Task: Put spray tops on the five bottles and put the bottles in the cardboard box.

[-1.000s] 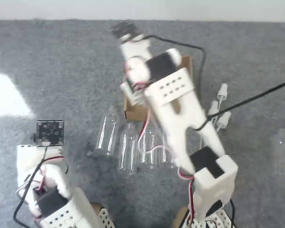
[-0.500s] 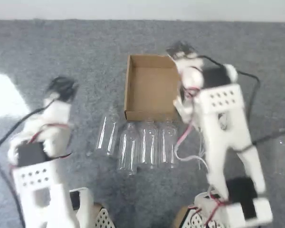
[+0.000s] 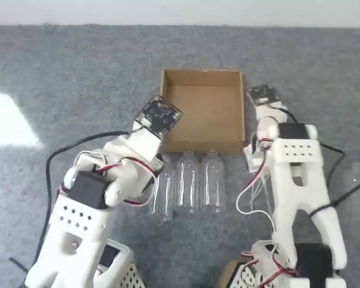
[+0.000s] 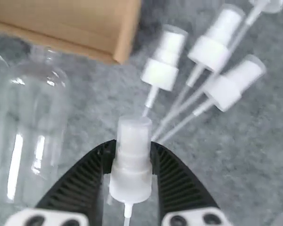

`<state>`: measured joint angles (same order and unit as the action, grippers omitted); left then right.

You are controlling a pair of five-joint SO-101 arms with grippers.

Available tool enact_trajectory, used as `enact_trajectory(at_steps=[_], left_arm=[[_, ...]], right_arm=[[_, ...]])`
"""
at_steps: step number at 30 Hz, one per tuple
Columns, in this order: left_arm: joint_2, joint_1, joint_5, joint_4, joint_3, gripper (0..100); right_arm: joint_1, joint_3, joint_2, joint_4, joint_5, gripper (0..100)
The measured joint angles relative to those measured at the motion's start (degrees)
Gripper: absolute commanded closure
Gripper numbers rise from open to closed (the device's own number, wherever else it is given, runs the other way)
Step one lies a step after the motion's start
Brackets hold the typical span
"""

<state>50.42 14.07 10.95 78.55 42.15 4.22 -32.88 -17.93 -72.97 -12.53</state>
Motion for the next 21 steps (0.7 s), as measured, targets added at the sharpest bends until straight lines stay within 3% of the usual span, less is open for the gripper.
enact_trajectory(at_steps=[7, 12, 16, 21], left_arm=[[0.0, -17.93, 0.35, -4.57, 0.7, 92], [-0.18, -34.11, 5.8, -6.86, 0.62, 92], [-3.69, -45.63, 9.41, -8.62, -1.14, 92], [-15.47, -53.8, 12.92, -8.88, -7.74, 92]], right_arm=[[8.18, 0.7, 1.23, 2.73, 6.95, 98.9], [14.86, 15.82, 3.78, -6.95, 10.11, 98.9], [24.44, 28.84, 9.76, -11.43, 13.27, 98.9], [37.36, 39.82, 23.3, -9.76, 17.58, 98.9]])
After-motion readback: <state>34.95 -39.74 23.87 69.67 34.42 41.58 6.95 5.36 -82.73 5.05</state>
